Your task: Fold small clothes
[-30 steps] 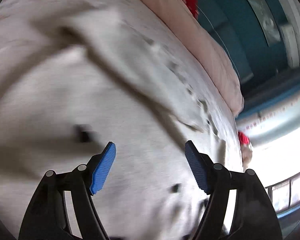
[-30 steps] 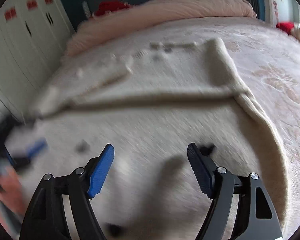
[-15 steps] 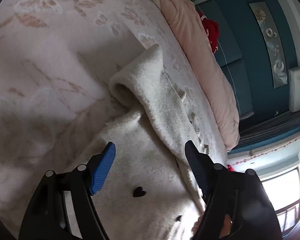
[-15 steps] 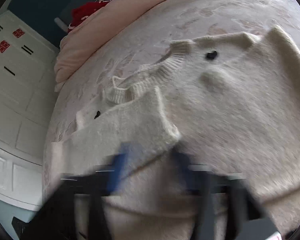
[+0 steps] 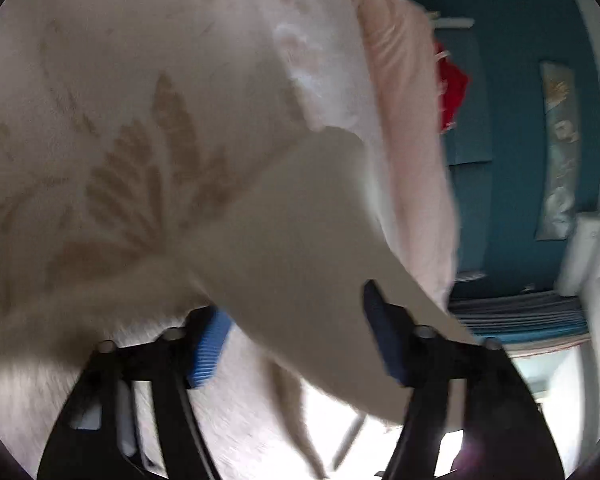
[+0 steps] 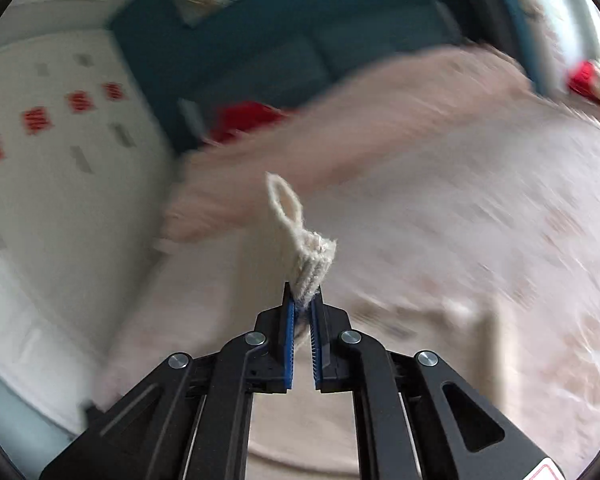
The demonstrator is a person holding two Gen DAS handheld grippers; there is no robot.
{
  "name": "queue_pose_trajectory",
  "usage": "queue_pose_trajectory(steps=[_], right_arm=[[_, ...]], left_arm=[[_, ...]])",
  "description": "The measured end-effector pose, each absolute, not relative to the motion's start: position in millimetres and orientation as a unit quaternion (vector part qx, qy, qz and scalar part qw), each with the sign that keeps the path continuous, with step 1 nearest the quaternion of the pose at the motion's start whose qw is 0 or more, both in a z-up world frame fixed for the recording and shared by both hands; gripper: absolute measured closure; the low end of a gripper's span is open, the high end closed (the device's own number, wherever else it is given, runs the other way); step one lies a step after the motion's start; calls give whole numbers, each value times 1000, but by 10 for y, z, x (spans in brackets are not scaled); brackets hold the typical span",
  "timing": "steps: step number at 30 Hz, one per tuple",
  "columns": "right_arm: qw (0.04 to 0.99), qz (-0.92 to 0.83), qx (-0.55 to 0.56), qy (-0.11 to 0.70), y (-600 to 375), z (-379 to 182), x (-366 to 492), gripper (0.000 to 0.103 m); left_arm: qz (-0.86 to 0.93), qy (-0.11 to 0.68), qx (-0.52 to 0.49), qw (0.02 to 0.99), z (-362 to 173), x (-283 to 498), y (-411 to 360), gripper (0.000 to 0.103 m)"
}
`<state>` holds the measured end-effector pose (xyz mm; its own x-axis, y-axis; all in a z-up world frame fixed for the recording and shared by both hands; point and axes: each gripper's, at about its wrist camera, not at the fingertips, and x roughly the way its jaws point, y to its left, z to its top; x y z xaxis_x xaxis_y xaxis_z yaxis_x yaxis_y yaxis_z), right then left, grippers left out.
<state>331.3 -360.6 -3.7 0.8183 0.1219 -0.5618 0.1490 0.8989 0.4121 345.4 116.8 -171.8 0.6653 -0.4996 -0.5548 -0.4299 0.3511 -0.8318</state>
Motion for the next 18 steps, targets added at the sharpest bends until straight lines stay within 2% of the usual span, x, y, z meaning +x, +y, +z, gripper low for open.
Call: queue_pose_trajectory(steps=[2, 5, 7, 10, 12, 16, 18], right_arm=[[896, -64, 239, 369, -3952, -694, 3242, 96], [861, -81, 260, 429, -4148, -1303, 3145, 96], [862, -72, 283, 414, -4159, -1343, 3050, 96], [883, -45, 288, 369, -4093, -1031, 3015, 96], [896, -41, 276, 346, -4096, -911, 2957, 96], [867, -73, 263, 418, -4123, -1498, 3050, 99], [869, -67, 289, 395, -4192, -1461, 2968, 98]], left_arm=[[-7, 422, -542, 727, -1797, 3493, 1135, 80], [2, 422, -481, 769, -1696, 3497, 1044, 86], [8, 406, -452, 794, -1534, 3472, 1017, 92], [1, 372, -440, 817, -1327, 3442, 1073, 92], [4, 379, -425, 822, -1364, 3485, 1093, 92], [13, 401, -402, 823, -1697, 3456, 1100, 94], [4, 393, -379, 838, -1682, 3418, 1069, 94]])
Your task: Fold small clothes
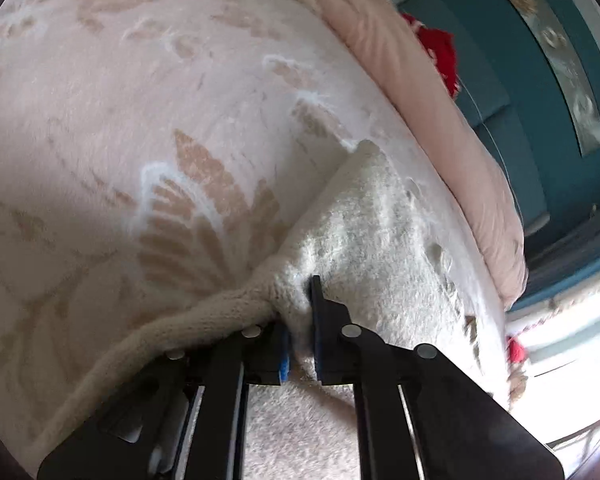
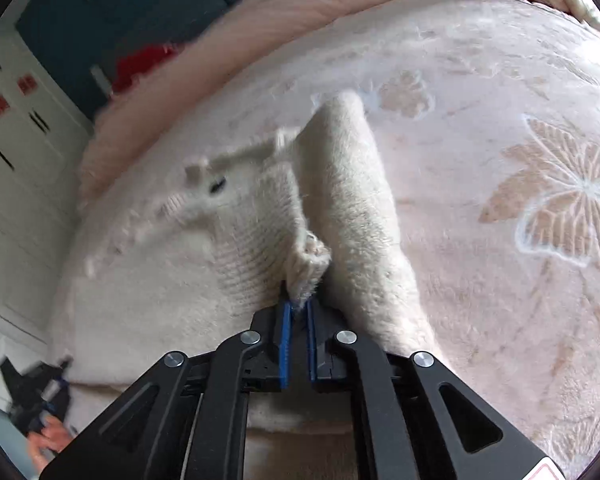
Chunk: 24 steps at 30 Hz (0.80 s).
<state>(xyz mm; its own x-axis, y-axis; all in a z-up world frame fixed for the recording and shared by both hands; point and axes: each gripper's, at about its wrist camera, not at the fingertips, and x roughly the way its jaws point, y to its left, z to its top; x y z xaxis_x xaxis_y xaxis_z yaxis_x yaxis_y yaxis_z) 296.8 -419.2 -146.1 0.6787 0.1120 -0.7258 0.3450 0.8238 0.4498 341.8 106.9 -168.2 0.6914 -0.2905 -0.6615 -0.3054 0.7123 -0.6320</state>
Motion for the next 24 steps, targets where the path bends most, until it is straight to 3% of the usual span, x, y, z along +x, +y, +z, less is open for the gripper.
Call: queue_pose_trajectory(steps=[5, 9, 13, 17, 18, 24], right_arm=[[879, -69, 255, 397, -4114, -1294, 2843, 96], [903, -83, 241, 345, -3964, -988, 2759, 87], [918, -53, 221, 326, -3871, -752, 3107, 88], [903, -52, 179, 387, -3819, -1099, 3480, 89], [883, -70, 165, 433, -3872, -1384, 3595, 100], [902, -75, 213, 368, -3977, -1279, 3368, 97]], left_arm=[[-15, 385, -354, 852, -1709, 3379, 1080, 94], [-22, 373, -345, 861, -1728, 3352, 1062, 93], [-26, 361, -345, 866, -1749, 3303, 1060, 93], [-24, 354, -338, 872, -1760, 3274, 1036, 93], [-24, 351, -340, 872, -1762, 3263, 1039, 93], [-19, 340, -335, 878, -1798, 3219, 1007, 93]])
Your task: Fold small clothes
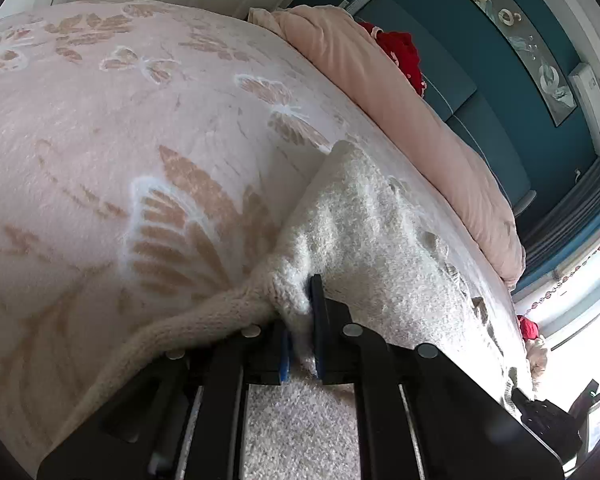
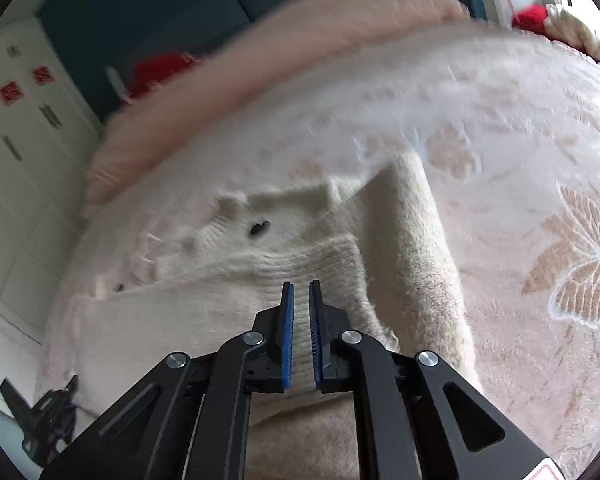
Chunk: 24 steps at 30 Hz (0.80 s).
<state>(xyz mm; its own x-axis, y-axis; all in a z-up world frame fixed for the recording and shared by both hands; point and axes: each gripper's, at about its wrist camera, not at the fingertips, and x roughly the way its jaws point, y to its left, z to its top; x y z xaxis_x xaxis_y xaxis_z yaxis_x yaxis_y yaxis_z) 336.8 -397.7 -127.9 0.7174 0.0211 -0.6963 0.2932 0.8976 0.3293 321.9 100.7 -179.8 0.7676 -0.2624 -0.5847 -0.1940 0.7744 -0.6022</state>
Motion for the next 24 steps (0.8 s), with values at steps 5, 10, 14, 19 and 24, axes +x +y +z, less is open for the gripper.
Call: queue_pose_trajectory(steps=[5, 10, 14, 19, 24], right_arm=[[865, -90, 269, 414, -4184, -1239, 3224, 99], [882, -86, 227, 403, -4164, -707, 2247, 62], [869, -84, 222, 433, -4115, -772, 1085, 42], [816, -76, 293, 492, -4053, -1183, 69, 41], [804, -57, 309, 504, -3775, -1389, -134, 35]], left_arm=[[-23, 360, -337, 870, -1720, 3210, 1020, 93], [-51, 413, -312, 854, -1363, 2758, 1232, 57], [-65, 422, -308, 850, -1109, 1751, 1703, 18], [-63, 466, -330, 819, -1279, 871, 1985, 15], [-71, 449, -339, 824, -1370, 398, 1853, 10]])
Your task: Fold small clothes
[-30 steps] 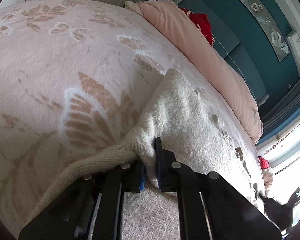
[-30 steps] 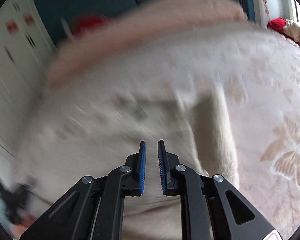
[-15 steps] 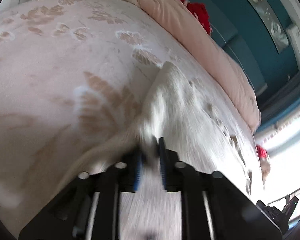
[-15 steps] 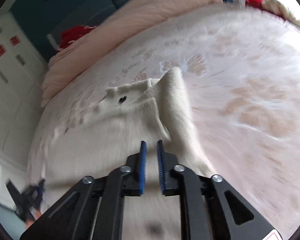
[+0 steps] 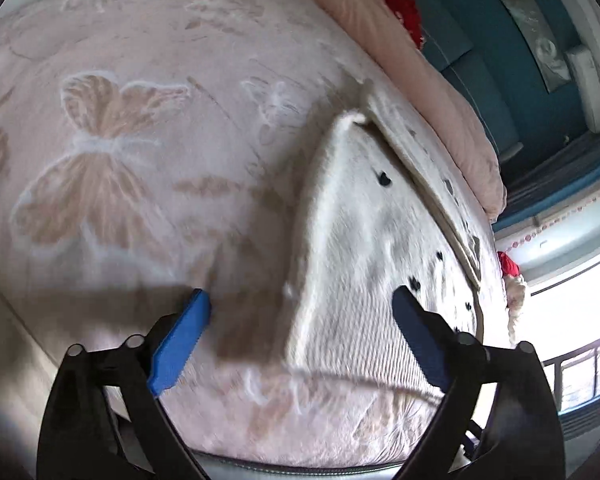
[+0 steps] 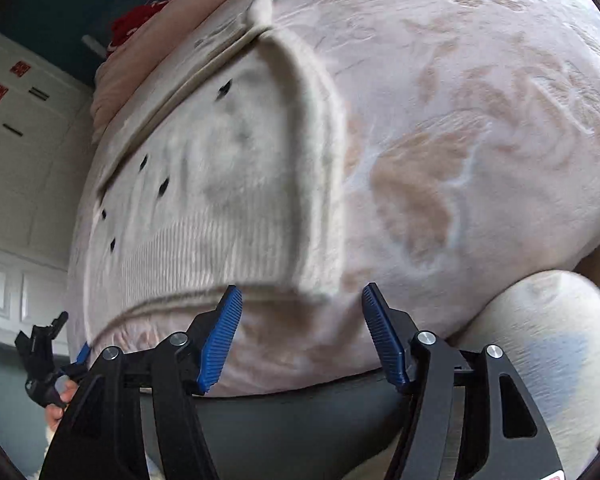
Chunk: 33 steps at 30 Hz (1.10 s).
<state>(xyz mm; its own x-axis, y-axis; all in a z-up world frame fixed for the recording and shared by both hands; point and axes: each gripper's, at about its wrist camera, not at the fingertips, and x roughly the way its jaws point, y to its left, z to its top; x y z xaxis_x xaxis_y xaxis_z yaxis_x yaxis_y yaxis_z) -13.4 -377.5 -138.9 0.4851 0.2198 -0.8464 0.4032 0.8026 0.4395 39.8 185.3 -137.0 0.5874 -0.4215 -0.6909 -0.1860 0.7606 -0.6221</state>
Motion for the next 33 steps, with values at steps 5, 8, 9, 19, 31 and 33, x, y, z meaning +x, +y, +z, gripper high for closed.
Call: queue_pose_trajectory(steps=[5, 8, 9, 19, 31, 33], right_arm=[[828, -53, 300, 470, -3642, -1348, -7, 29], [835, -58, 309, 452, -3629, -1370, -10, 28], [835, -60, 314, 448, -3630, -1375, 3, 27], [828, -43, 357, 430, -3699, -1182, 114, 94], [848, -35, 309, 430, -3697, -770, -245, 98], [848, -36, 291, 442, -3698, -801, -365, 98]], left_arm=[[-89, 457, -332, 820, -1365, 441, 1586, 8], [-92, 460, -336, 817, -1380, 502, 1490, 7], [-94, 461, -332, 817, -1381, 521, 1465, 7], [-77, 499, -335, 795, -1299, 691, 1473, 95], [-87, 505, -277, 813, -901, 317, 1517, 97], [-95, 510, -275, 810, -917, 193, 1582, 97]])
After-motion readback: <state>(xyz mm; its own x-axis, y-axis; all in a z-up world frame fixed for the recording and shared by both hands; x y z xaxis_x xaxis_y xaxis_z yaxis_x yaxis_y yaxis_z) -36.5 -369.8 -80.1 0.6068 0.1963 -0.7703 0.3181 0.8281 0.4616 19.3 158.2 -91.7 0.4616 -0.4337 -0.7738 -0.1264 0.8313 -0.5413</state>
